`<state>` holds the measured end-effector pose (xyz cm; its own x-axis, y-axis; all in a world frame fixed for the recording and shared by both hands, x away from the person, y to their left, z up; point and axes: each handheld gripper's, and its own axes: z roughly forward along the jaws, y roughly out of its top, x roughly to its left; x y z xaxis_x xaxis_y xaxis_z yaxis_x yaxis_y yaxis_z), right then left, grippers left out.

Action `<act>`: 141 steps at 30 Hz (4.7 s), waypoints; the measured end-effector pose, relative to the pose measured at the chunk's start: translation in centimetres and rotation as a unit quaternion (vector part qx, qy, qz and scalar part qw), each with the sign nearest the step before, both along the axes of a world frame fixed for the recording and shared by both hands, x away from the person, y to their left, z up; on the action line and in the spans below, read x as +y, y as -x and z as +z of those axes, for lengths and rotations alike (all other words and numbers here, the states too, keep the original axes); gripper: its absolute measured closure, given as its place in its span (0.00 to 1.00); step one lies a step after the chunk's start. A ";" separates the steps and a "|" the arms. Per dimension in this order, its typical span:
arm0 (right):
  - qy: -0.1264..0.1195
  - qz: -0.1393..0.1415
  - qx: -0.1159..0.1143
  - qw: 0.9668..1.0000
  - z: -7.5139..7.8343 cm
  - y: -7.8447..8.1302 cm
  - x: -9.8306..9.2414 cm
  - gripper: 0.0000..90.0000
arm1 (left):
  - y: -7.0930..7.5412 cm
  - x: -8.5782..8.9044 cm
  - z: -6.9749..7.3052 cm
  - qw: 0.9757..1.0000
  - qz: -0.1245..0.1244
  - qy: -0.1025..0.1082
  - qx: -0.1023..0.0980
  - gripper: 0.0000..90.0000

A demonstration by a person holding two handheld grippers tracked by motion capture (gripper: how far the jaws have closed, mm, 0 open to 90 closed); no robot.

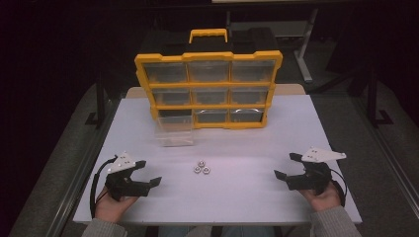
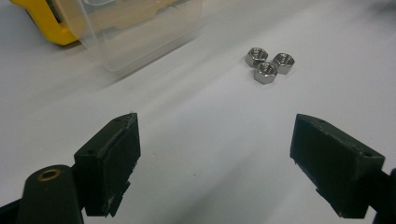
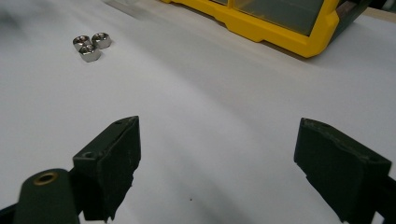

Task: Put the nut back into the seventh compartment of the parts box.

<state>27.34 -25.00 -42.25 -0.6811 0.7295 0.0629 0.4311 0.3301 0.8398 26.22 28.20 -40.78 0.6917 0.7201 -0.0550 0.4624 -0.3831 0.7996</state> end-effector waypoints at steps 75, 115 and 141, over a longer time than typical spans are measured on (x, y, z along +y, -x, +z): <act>0.052 0.104 0.032 0.993 3.8 -2.1 6.8 0.15 | 0.0 -0.3 -0.1 1.000 -0.008 0.013 -0.007 0.18; 0.140 0.228 0.114 0.957 2.2 -7.1 20.6 0.46 | -0.1 0.0 0.0 1.000 -0.012 0.019 -0.013 0.18; 0.215 0.277 0.113 0.930 -0.6 -8.2 24.1 0.71 | -0.2 0.3 0.0 1.000 -0.013 0.017 -0.010 0.18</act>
